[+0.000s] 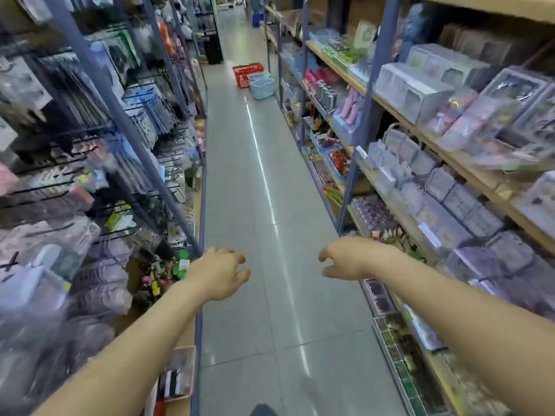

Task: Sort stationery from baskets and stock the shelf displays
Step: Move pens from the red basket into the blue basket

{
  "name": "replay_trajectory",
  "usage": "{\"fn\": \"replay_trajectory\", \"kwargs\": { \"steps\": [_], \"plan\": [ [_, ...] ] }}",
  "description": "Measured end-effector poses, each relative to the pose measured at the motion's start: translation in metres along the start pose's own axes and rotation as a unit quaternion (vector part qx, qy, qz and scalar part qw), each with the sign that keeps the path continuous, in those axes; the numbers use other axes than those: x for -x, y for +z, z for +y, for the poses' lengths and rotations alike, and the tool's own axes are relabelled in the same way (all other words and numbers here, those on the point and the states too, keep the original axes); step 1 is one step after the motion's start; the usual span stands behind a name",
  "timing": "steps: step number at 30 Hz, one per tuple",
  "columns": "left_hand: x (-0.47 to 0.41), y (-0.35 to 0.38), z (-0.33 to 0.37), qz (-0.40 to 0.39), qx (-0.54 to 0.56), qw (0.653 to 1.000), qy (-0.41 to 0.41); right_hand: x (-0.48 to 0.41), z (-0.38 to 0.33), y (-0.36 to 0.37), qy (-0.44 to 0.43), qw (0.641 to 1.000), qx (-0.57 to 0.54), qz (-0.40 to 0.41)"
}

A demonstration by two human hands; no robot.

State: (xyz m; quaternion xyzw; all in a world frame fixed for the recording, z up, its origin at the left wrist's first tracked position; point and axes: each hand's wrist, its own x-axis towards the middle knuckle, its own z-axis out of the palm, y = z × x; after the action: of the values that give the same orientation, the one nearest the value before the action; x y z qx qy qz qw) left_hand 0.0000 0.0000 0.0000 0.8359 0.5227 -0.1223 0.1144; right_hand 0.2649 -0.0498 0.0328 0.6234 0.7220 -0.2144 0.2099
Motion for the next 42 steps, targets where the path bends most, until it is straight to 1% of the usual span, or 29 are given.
{"fn": "replay_trajectory", "kwargs": {
  "steps": [6, 12, 16, 18, 22, 27, 30, 33, 37, 42],
  "plan": [
    [-0.118, -0.002, -0.072, -0.026, 0.067, 0.994, -0.08, -0.133, 0.03, -0.047, 0.001, 0.999, -0.012, -0.038],
    [-0.248, -0.042, -0.155, -0.049, 0.12, 0.987, -0.095, -0.272, 0.054, -0.128, 0.023, 0.998, -0.017, -0.052],
    [-0.33, -0.085, -0.199, 0.008, 0.153, 0.982, -0.108, -0.352, 0.077, -0.185, 0.041, 0.998, -0.051, -0.025],
    [-0.373, -0.108, -0.217, 0.025, 0.169, 0.98, -0.101, -0.39, 0.091, -0.215, 0.043, 0.997, -0.061, -0.017],
    [-0.471, -0.151, -0.24, 0.035, 0.177, 0.979, -0.094, -0.47, 0.123, -0.278, 0.042, 0.997, -0.068, 0.01],
    [-0.607, -0.187, -0.274, 0.059, 0.175, 0.978, -0.098, -0.593, 0.175, -0.347, 0.046, 0.994, -0.089, 0.052],
    [-0.684, -0.219, -0.296, 0.055, 0.158, 0.98, -0.105, -0.662, 0.203, -0.397, 0.046, 0.992, -0.095, 0.065],
    [-0.756, -0.257, -0.32, 0.072, 0.159, 0.977, -0.122, -0.725, 0.224, -0.454, 0.04, 0.99, -0.107, 0.077],
    [-0.847, -0.297, -0.355, 0.098, 0.187, 0.967, -0.142, -0.814, 0.246, -0.524, 0.033, 0.992, -0.083, 0.085],
    [-0.991, -0.346, -0.408, 0.106, 0.175, 0.972, -0.12, -0.943, 0.261, -0.618, 0.024, 0.995, -0.078, 0.053]
  ]
}}
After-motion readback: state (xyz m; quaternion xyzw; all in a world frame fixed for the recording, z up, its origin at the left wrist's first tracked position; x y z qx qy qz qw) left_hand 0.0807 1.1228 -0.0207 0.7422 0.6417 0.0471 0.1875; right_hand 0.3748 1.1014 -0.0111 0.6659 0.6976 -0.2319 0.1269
